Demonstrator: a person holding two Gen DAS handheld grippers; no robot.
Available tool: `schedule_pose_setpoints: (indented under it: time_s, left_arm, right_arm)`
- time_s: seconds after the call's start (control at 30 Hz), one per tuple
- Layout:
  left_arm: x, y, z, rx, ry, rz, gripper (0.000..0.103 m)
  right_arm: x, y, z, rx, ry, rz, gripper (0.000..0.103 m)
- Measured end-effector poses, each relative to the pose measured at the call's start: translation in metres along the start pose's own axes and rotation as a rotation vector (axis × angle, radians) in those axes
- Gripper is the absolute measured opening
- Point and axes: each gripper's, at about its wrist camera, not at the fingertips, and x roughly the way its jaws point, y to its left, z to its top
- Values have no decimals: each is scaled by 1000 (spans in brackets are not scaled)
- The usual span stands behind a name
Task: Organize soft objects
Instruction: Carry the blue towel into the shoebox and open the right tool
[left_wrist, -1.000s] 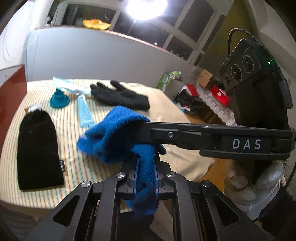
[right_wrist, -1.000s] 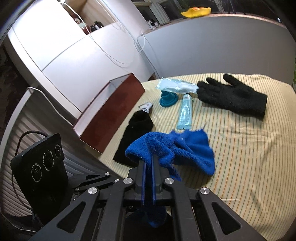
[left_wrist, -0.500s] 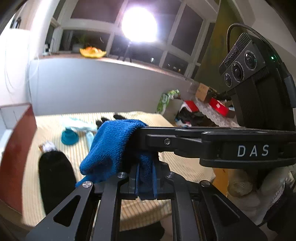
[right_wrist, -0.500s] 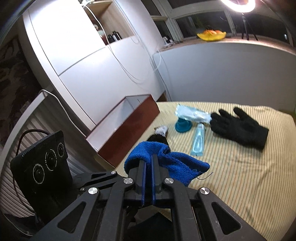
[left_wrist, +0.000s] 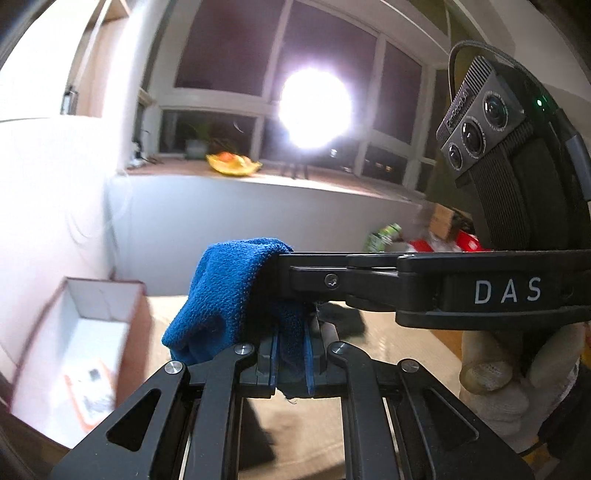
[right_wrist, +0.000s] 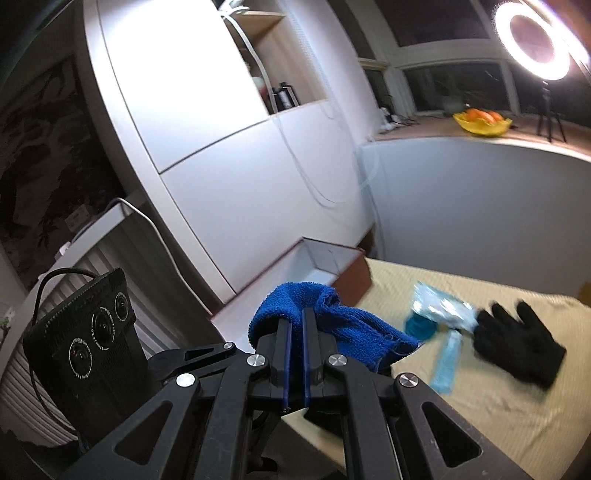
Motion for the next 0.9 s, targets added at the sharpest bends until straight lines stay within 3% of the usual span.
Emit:
schedule_pose_setpoints:
  time_s: [0.33, 0.7, 0.9]
  left_arm:
    - [-23, 66, 29, -8, -52, 119, 9]
    - [9, 147, 29, -92, 41, 220, 9]
    - [30, 169, 27, -110, 81, 270, 9]
  right_arm:
    - [55, 51, 56, -94, -6, 62, 5]
    - [154, 54, 88, -112, 82, 58, 5]
    - [201, 45, 98, -98, 123, 48, 5]
